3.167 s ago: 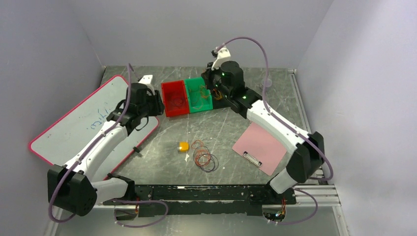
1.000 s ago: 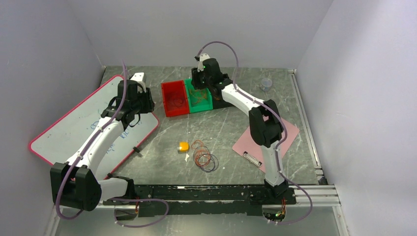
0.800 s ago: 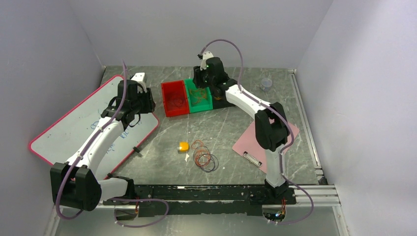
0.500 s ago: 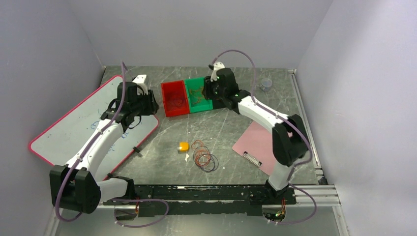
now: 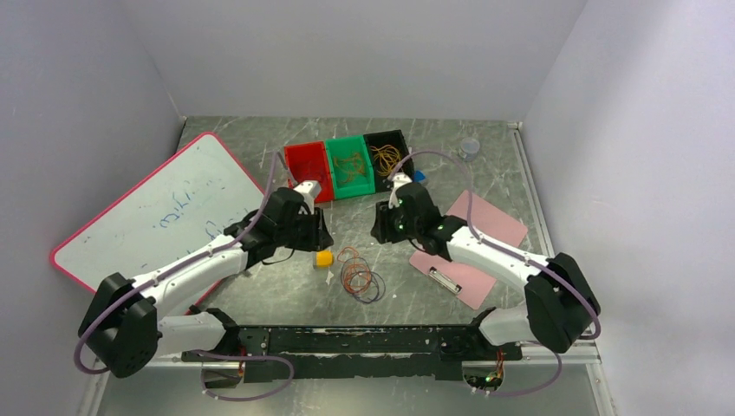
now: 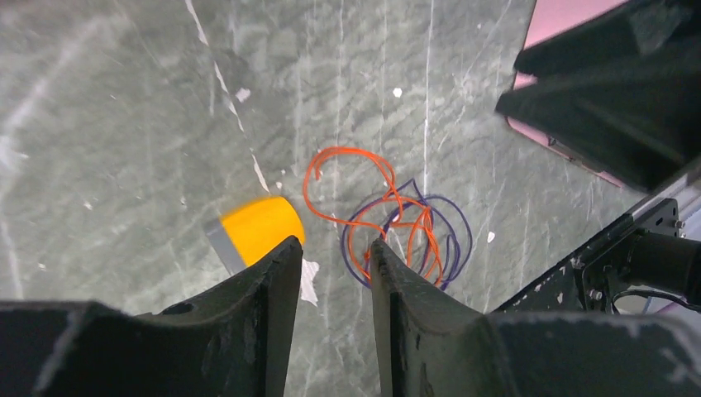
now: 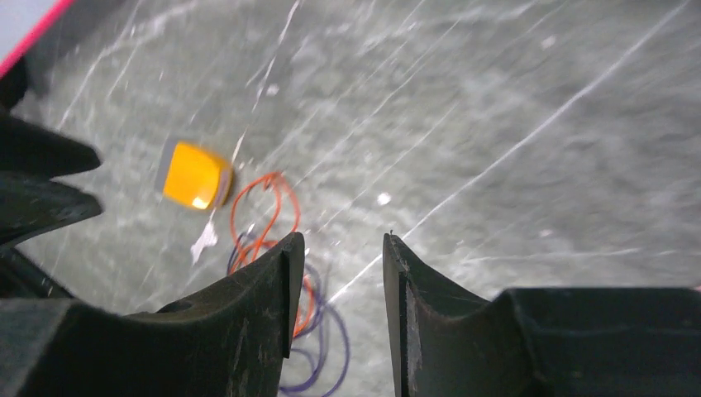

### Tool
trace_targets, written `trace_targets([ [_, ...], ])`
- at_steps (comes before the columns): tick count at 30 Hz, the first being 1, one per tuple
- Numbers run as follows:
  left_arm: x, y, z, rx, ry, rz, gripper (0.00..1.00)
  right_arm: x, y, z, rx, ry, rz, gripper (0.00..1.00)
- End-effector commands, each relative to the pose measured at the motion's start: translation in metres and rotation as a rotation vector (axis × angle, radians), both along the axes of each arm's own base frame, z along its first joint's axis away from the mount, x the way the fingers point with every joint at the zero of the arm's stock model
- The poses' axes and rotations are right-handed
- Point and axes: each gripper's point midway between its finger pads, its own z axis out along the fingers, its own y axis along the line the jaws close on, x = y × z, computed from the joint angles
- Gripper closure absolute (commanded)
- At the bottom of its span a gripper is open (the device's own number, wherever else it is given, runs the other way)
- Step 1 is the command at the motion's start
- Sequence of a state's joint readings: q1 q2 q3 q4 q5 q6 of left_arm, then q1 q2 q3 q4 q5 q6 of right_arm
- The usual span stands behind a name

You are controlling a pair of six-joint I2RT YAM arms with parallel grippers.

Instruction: Untangle the cables

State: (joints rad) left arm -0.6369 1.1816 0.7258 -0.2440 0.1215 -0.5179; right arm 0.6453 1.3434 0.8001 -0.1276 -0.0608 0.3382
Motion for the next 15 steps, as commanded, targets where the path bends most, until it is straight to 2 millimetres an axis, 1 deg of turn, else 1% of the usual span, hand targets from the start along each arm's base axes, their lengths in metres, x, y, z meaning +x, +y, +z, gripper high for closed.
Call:
trace_targets([
  [1, 0.004, -0.017, 0.000, -0.051, -0.006, 0.052, 0.59, -0.028, 0.031, -0.002, 0.072, 0.057, 0.069, 0.56],
  [3, 0.000, -0.021, -0.003, -0.039, -0.008, 0.040, 0.59, -0.033, 0.042, -0.008, 0.075, 0.086, 0.099, 0.56],
  [7, -0.008, -0.022, -0.010, -0.019, -0.010, 0.034, 0.59, -0.035, 0.060, -0.015, 0.083, 0.133, 0.152, 0.56],
  [12, -0.014, -0.017, -0.015, -0.018, -0.009, 0.054, 0.59, -0.036, 0.070, -0.034, 0.008, 0.192, 0.196, 0.56],
  [15, -0.016, -0.015, -0.016, -0.018, -0.010, 0.063, 0.59, -0.039, 0.076, -0.043, 0.007, 0.220, 0.222, 0.56],
])
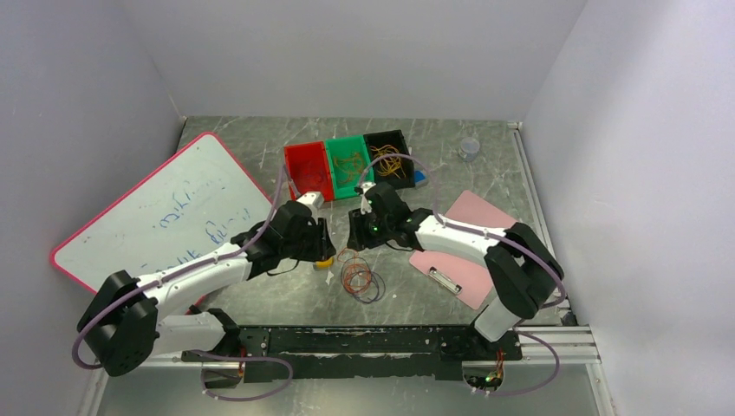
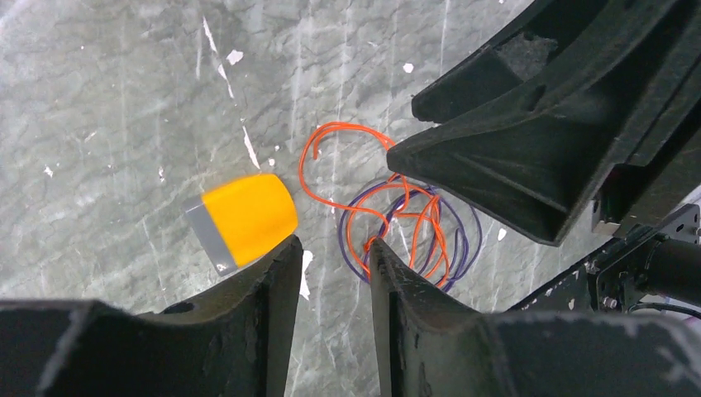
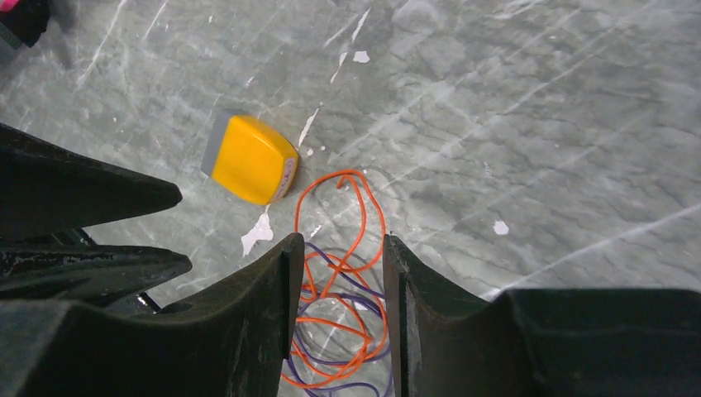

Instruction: Untangle the cables

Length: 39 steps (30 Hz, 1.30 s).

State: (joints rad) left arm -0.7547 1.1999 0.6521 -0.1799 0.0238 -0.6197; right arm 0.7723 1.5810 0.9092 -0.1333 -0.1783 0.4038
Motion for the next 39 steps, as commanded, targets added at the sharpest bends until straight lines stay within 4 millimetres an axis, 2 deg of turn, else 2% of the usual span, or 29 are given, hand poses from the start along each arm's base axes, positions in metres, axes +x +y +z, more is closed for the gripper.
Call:
trace_targets([
  [1, 0.006, 0.001, 0.009, -0.028, -0.047, 0.044, 0.58, -0.006, 0.013, -0.004, 0.008, 0.039, 0.059, 0.56],
  [5, 0.007, 0.004, 0.008, -0.016, -0.051, 0.052, 0.58, -0.010, 0.019, -0.011, -0.006, 0.069, 0.089, 0.57],
  [12, 0.008, 0.004, 0.009, -0.014, -0.060, 0.050, 0.58, -0.015, 0.015, -0.026, -0.055, 0.108, 0.088, 0.60],
  [18, 0.008, 0.002, 0.008, -0.014, -0.064, 0.037, 0.57, -0.016, 0.018, -0.029, -0.047, 0.128, 0.083, 0.84],
  [24, 0.007, -0.007, 0.010, -0.040, -0.068, 0.000, 0.55, -0.007, 0.016, -0.019, -0.014, 0.092, 0.004, 1.00],
  [28, 0.009, -0.018, 0.012, -0.061, -0.074, -0.038, 0.53, 0.001, 0.011, -0.007, 0.048, 0.077, -0.091, 1.00],
  [34, 0.015, -0.036, 0.008, -0.065, -0.080, -0.073, 0.49, 0.004, -0.001, -0.008, 0.108, 0.100, -0.187, 1.00],
  [39, 0.012, -0.053, -0.002, -0.069, -0.067, -0.112, 0.49, 0.010, -0.018, -0.007, 0.169, 0.114, -0.281, 1.00],
])
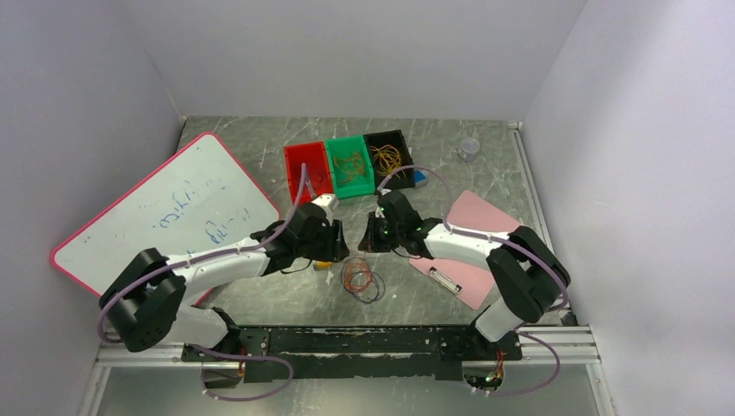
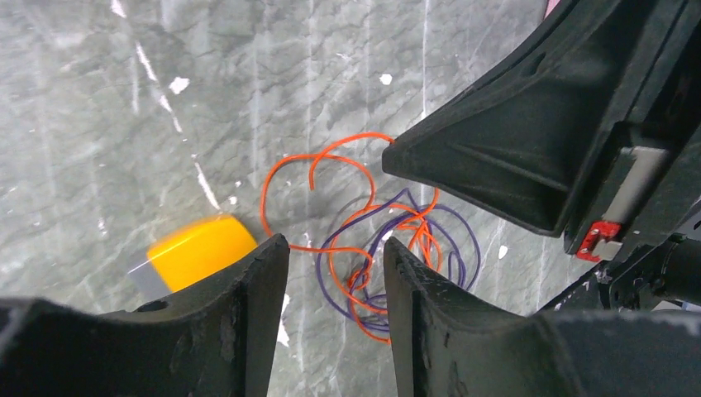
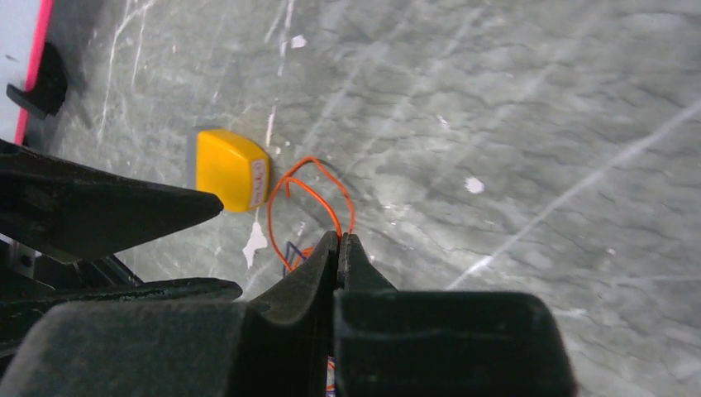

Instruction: Untangle the cables

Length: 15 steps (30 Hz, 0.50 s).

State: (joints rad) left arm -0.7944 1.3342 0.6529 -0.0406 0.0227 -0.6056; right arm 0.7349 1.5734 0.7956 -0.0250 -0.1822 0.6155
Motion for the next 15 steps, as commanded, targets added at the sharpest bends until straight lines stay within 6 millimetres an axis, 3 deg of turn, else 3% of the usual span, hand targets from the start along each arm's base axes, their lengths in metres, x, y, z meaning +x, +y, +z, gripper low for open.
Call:
trace_targets([
  [1, 0.004, -0.033, 0.016, -0.073, -0.050, -0.074, 0.49, 0.014, -0.010, 0.012, 0.088, -0.013, -0.113, 1.00],
  [8, -0.008, -0.050, -0.004, -0.040, -0.017, -0.121, 0.50, 0.012, -0.023, 0.010, 0.100, 0.000, -0.140, 1.00],
  [15, -0.017, -0.054, -0.031, 0.037, 0.014, -0.137, 0.54, 0.012, -0.025, 0.017, 0.119, -0.009, -0.148, 1.00],
])
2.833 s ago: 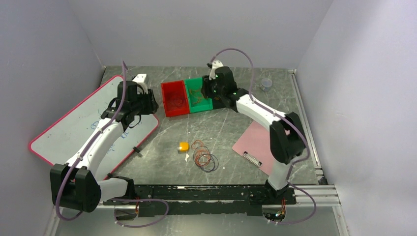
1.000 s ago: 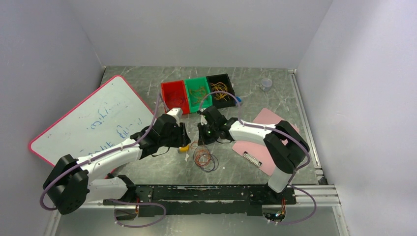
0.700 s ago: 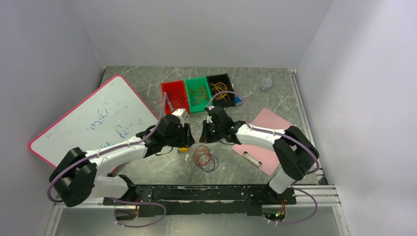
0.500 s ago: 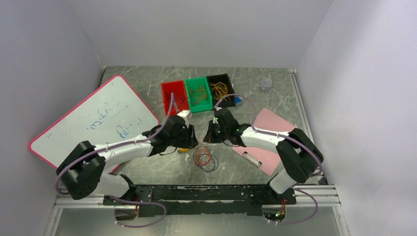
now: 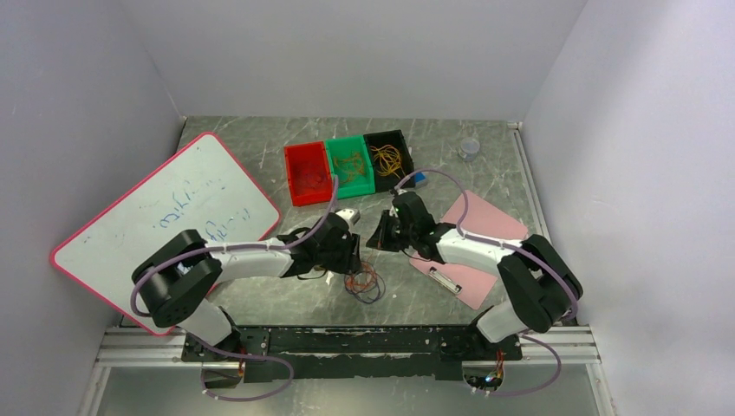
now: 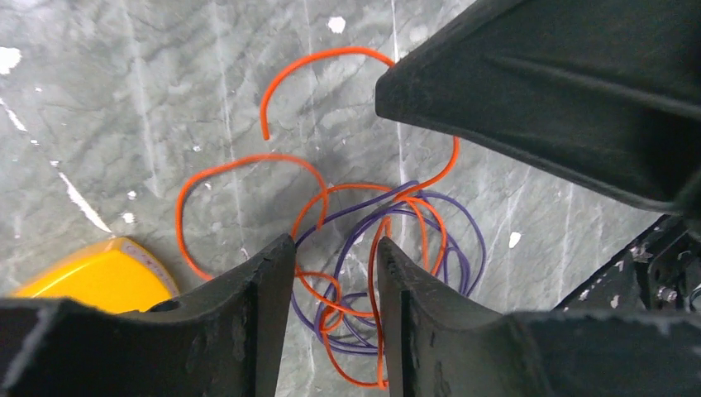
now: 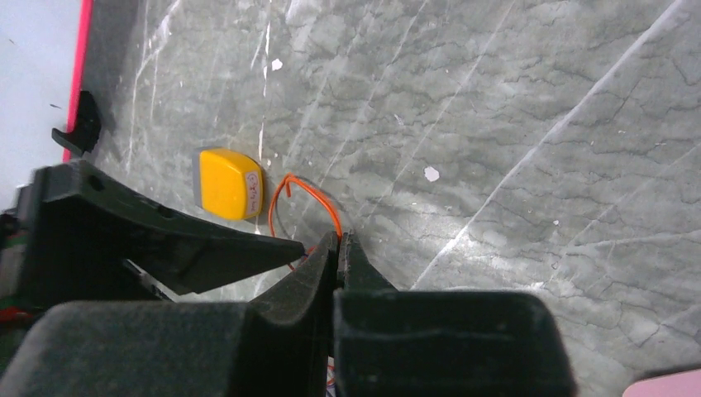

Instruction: Untangle the cables

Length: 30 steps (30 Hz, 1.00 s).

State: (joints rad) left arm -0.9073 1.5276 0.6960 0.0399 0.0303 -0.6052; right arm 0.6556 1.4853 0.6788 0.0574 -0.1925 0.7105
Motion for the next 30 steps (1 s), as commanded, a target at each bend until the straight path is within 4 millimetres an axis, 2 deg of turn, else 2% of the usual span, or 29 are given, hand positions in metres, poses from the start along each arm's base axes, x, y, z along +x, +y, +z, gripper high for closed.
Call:
trace_targets([
  [1, 0.005, -0.014, 0.003, -0.002, -0.034, -0.017, 0.55, 0.006, 0.000, 0.017, 0.038, -0.042, -0.014, 1.00],
  [5, 0.003, -0.011, -0.005, 0.029, -0.030, -0.009, 0.56, 0.013, -0.002, 0.042, 0.045, -0.110, -0.020, 1.00],
  [14, 0.000, -0.005, -0.016, 0.066, -0.018, 0.004, 0.60, 0.037, -0.016, 0.141, 0.080, -0.330, -0.076, 1.00],
  [23, -0.002, -0.001, -0.023, 0.088, -0.011, 0.008, 0.60, 0.048, -0.041, 0.230, 0.065, -0.522, -0.152, 1.00],
  [30, -0.004, 0.000, -0.025, 0.091, -0.007, 0.013, 0.61, 0.050, -0.069, 0.296, 0.017, -0.670, -0.225, 1.00],
])
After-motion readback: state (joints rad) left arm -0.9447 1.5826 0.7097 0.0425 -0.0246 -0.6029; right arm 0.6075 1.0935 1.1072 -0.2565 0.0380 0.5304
